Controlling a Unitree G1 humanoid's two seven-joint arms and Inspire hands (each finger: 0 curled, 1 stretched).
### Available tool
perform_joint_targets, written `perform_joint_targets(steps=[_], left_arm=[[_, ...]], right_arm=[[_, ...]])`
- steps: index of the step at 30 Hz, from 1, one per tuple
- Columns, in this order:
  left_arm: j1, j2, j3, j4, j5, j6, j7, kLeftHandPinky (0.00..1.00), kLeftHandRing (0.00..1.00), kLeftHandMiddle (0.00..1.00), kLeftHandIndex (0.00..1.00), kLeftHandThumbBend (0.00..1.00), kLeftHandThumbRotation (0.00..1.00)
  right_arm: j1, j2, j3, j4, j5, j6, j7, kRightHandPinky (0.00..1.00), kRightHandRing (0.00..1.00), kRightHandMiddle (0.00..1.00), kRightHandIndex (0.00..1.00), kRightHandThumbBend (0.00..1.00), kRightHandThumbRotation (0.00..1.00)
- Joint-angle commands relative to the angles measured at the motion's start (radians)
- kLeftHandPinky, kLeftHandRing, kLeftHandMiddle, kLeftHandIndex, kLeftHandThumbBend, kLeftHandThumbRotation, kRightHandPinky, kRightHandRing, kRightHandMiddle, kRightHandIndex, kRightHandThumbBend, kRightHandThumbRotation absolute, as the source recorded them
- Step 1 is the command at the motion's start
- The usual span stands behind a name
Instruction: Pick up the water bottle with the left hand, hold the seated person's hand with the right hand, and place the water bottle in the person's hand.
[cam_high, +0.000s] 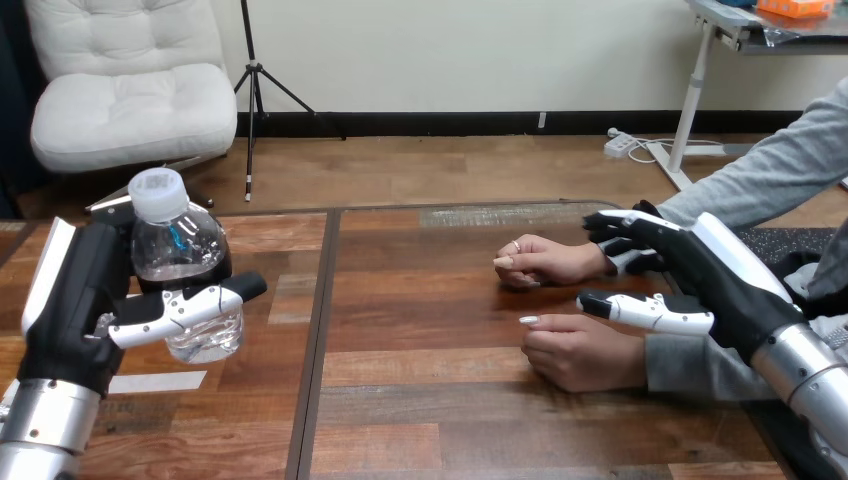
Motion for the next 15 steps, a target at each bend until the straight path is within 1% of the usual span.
perform_joint_targets(steps=[1,5,11,15], left_arm=[[-0.044,-0.002,0.007,-0.061,-0.028,-0.011,0.000,0.28,0.34,0.38,0.40,0.68,0.00],[-0.046,-0.003,0.008,-0.050,-0.030,-0.018,-0.002,0.28,0.34,0.38,0.40,0.68,0.00],[-0.045,-0.004,0.009,-0.044,-0.027,-0.021,0.000,0.28,0.34,0.39,0.40,0.67,0.00],[-0.045,-0.007,0.010,-0.045,-0.033,-0.015,0.000,0.28,0.34,0.39,0.40,0.67,0.00]], right_arm=[[-0.089,-0.029,0.014,0.045,-0.013,-0.022,-0.029,0.71,0.80,0.82,0.84,0.81,0.65],[-0.099,-0.035,0.020,0.070,-0.020,-0.034,-0.038,0.71,0.80,0.83,0.84,0.81,0.65],[-0.110,-0.047,0.034,0.089,-0.032,-0.037,-0.046,0.71,0.80,0.83,0.84,0.80,0.66],[-0.126,-0.056,0.044,0.125,-0.056,-0.051,-0.069,0.71,0.80,0.83,0.84,0.79,0.67]])
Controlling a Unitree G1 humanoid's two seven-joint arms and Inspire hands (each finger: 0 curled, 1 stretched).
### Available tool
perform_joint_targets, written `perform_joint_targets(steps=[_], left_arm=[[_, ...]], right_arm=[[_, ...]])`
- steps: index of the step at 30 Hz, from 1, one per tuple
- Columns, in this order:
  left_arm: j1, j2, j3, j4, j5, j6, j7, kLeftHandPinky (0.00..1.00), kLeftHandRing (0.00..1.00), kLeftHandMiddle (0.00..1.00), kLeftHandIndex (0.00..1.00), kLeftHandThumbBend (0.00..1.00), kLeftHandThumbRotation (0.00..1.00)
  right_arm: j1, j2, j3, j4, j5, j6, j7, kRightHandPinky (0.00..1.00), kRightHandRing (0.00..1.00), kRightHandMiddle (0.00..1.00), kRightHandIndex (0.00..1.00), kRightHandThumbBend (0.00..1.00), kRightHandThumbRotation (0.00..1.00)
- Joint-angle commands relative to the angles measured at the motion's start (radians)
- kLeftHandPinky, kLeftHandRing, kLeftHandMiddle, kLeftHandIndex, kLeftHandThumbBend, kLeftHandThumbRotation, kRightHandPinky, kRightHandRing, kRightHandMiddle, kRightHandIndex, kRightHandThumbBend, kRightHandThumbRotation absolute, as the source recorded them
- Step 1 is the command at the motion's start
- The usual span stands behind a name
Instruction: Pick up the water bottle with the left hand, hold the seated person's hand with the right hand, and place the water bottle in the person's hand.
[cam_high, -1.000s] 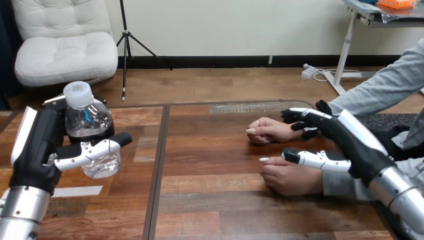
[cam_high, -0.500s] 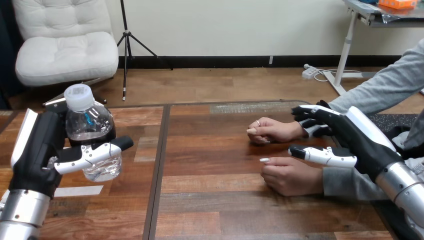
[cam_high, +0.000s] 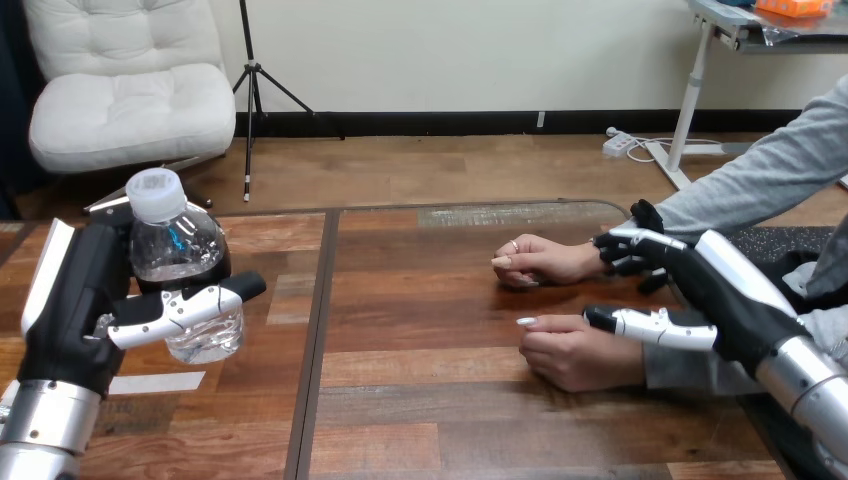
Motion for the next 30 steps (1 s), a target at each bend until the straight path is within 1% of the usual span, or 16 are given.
perform_joint_targets(steps=[1,5,8,11,14,20,24,30], left_arm=[[-0.045,-0.003,0.010,-0.044,-0.026,-0.017,0.003,0.28,0.34,0.39,0.40,0.67,0.00],[-0.045,-0.004,0.011,-0.041,-0.027,-0.020,0.002,0.28,0.34,0.39,0.40,0.68,0.00],[-0.045,-0.005,0.012,-0.038,-0.028,-0.018,0.001,0.28,0.34,0.39,0.40,0.68,0.00],[-0.044,-0.006,0.012,-0.040,-0.031,-0.013,0.001,0.28,0.34,0.39,0.40,0.68,0.00],[-0.046,-0.007,0.013,-0.035,-0.031,-0.019,0.001,0.28,0.34,0.39,0.40,0.68,0.00],[-0.048,-0.007,0.013,-0.030,-0.035,-0.022,-0.002,0.28,0.34,0.39,0.40,0.67,0.00],[-0.044,-0.007,0.013,-0.038,-0.032,-0.013,0.002,0.28,0.34,0.39,0.40,0.67,0.00],[-0.045,-0.007,0.014,-0.036,-0.034,-0.014,0.000,0.28,0.34,0.39,0.40,0.67,0.00]], right_arm=[[-0.112,-0.040,0.017,0.035,-0.021,-0.042,-0.039,0.71,0.80,0.83,0.84,0.79,0.66],[-0.123,-0.044,0.021,0.060,-0.034,-0.054,-0.050,0.71,0.79,0.82,0.83,0.79,0.66],[-0.133,-0.046,0.020,0.082,-0.029,-0.061,-0.045,0.71,0.80,0.83,0.83,0.79,0.66],[-0.146,-0.052,0.026,0.106,-0.036,-0.071,-0.048,0.71,0.80,0.83,0.83,0.79,0.65],[-0.156,-0.056,0.031,0.126,-0.036,-0.077,-0.049,0.71,0.80,0.83,0.83,0.79,0.65],[-0.175,-0.067,0.046,0.153,-0.037,-0.066,-0.033,0.72,0.81,0.84,0.84,0.82,0.65],[-0.184,-0.074,0.057,0.159,-0.041,-0.055,-0.019,0.72,0.82,0.85,0.85,0.84,0.66],[-0.196,-0.079,0.066,0.176,-0.038,-0.041,-0.001,0.73,0.83,0.86,0.86,0.95,0.67]])
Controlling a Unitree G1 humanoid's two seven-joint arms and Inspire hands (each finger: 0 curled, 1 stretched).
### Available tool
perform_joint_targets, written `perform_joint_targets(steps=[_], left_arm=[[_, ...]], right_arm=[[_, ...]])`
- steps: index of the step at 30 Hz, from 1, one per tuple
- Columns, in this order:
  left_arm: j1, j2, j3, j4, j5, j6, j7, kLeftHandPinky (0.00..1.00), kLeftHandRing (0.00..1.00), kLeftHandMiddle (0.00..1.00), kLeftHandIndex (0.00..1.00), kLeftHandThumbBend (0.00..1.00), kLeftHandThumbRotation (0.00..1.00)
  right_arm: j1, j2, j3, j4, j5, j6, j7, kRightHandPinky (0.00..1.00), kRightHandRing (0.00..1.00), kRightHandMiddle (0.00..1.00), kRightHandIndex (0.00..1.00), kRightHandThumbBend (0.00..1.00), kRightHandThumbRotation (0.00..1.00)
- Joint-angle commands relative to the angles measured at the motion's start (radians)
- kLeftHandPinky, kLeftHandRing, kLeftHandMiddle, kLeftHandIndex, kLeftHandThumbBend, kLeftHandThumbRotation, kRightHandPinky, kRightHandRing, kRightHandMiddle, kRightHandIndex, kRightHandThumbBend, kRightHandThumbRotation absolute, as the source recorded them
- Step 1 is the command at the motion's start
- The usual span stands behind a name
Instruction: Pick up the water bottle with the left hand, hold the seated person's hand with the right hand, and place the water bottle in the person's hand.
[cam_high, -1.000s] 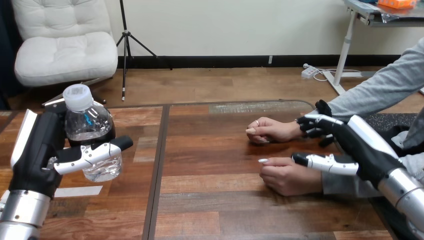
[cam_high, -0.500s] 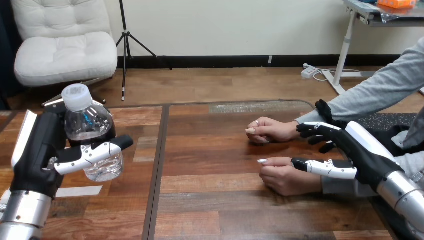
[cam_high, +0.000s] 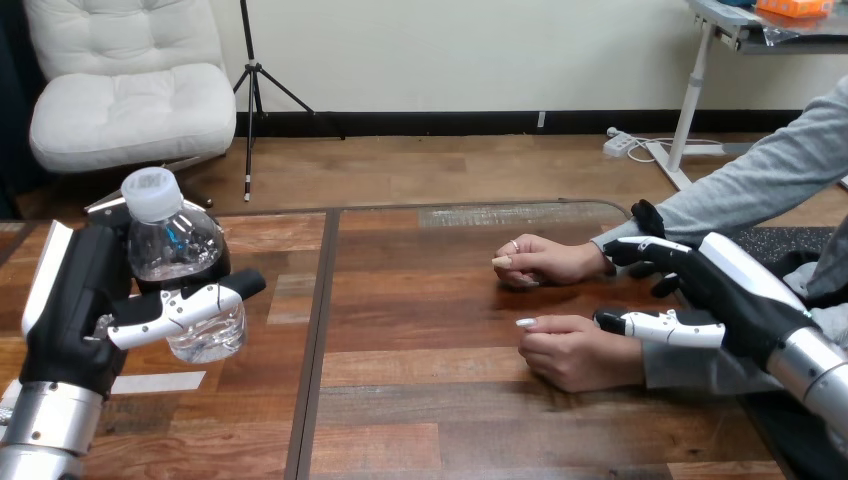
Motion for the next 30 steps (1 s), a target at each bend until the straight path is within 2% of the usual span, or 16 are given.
perform_joint_targets(steps=[1,17,30], left_arm=[[-0.046,0.006,0.013,-0.036,-0.018,-0.015,0.002,0.28,0.34,0.39,0.40,0.67,0.00],[-0.043,0.005,0.016,-0.031,-0.029,-0.022,-0.007,0.28,0.34,0.39,0.40,0.66,0.00],[-0.043,0.005,0.019,-0.023,-0.030,-0.033,-0.011,0.28,0.34,0.39,0.40,0.65,0.00]], right_arm=[[-0.101,-0.026,0.014,0.017,0.002,0.004,0.010,0.73,0.83,0.86,0.86,0.96,0.66],[-0.141,-0.048,0.056,0.072,-0.032,0.004,0.006,0.72,0.82,0.85,0.86,1.00,0.62],[-0.177,-0.076,0.093,0.092,-0.072,0.029,0.023,0.74,0.84,0.86,0.86,1.00,0.60]])
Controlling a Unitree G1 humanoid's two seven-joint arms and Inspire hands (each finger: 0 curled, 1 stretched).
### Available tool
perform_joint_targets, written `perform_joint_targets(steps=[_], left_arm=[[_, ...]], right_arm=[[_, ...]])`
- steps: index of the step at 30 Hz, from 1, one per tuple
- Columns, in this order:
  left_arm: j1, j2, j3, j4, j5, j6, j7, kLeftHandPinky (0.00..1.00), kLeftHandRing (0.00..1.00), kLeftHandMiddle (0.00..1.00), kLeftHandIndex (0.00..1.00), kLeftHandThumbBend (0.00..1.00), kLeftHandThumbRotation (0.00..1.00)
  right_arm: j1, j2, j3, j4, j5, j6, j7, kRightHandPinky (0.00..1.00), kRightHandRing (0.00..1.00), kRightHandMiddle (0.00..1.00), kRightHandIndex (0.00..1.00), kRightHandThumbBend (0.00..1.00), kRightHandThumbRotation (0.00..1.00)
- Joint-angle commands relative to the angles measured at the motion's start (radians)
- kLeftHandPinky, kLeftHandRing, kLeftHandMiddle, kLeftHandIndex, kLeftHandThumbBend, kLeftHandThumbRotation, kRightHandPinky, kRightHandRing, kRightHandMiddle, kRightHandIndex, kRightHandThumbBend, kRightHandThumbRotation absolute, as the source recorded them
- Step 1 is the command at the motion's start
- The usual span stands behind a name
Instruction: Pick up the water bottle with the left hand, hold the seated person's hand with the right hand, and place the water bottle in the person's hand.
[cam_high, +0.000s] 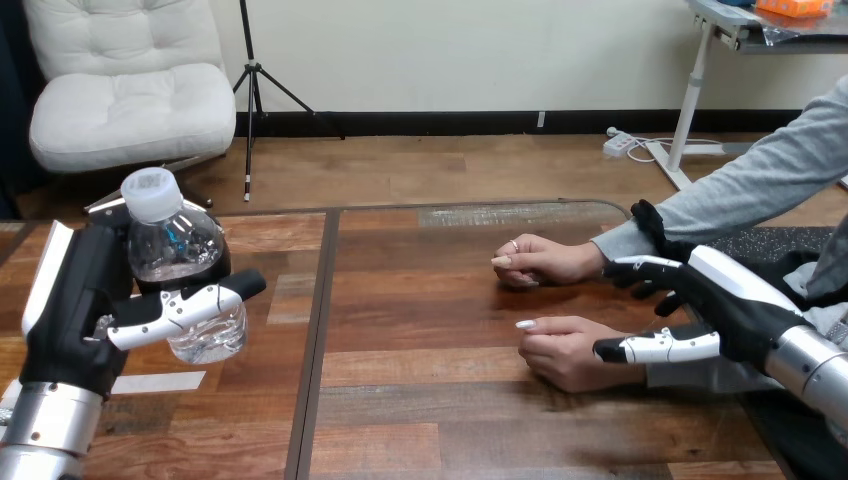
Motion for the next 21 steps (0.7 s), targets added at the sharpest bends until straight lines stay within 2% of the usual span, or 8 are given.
perform_joint_targets(steps=[1,14,21], left_arm=[[-0.044,0.005,0.018,-0.025,-0.022,-0.030,0.001,0.28,0.34,0.39,0.40,0.65,0.00],[-0.034,-0.002,0.018,-0.048,-0.027,-0.006,0.009,0.27,0.33,0.38,0.40,0.65,0.00],[-0.034,-0.004,0.016,-0.041,-0.028,-0.018,0.005,0.27,0.33,0.38,0.40,0.66,0.00]], right_arm=[[-0.110,-0.054,0.018,-0.003,-0.022,0.006,-0.006,0.74,0.84,0.86,0.86,1.00,0.60],[-0.139,-0.081,0.051,0.008,-0.060,0.011,0.002,0.74,0.84,0.87,0.86,1.00,0.57],[-0.156,-0.088,0.066,0.023,-0.064,0.012,0.010,0.75,0.85,0.87,0.86,1.00,0.56]])
